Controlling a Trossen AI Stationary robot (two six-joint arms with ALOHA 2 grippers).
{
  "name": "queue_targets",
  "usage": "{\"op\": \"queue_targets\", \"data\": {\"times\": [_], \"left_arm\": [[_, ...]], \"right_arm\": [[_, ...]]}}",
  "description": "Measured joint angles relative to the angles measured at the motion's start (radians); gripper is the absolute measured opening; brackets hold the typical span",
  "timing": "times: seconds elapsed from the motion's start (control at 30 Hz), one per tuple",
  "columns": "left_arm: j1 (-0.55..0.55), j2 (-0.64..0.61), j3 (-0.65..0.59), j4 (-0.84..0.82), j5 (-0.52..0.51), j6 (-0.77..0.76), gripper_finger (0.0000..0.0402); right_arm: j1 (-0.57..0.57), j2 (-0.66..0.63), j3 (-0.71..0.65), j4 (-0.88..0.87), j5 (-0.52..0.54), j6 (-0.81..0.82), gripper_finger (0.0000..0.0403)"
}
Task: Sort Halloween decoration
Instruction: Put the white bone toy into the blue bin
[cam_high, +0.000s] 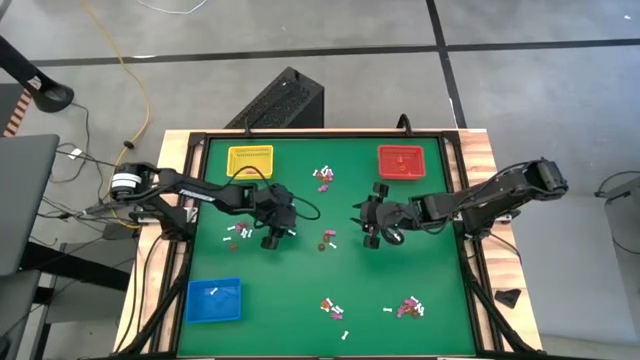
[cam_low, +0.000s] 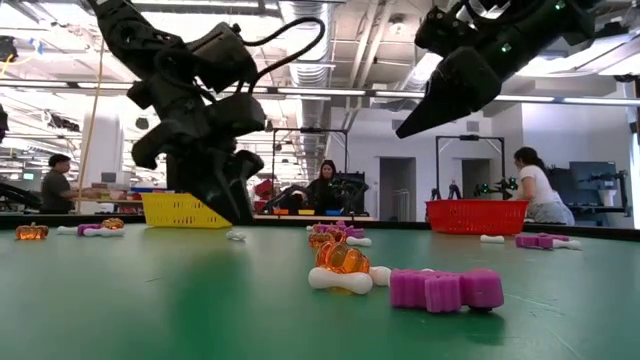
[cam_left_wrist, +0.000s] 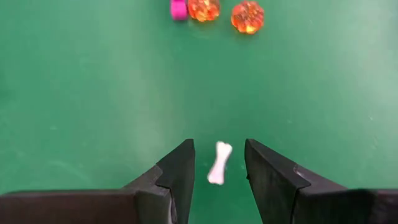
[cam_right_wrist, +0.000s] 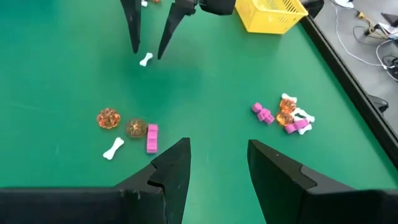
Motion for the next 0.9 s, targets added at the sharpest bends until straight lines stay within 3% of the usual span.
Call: {"op": "queue_targets", "data": {"times": [0.33, 0.6, 0.9], "left_arm": [[0.001, -0.001, -0.004, -0.022, 0.001, -0.001, 0.0130], [-0.002, 0.073, -0.002, -0.019, -0.005, -0.012, 0.0125], [0.000, 0.055, -0.003, -0.060, -0.039, 0.001, 0.0013]], "right_arm": [[-0.001, 0.000, 0.000, -0.010, -0.001, 0.016, 0.0189], [-0.001, 0.000, 0.000, -0.019, -0.001, 0.016, 0.0189], [-0.001, 0.000, 0.000, -0.023, -0.001, 0.017, 0.0189]]}}
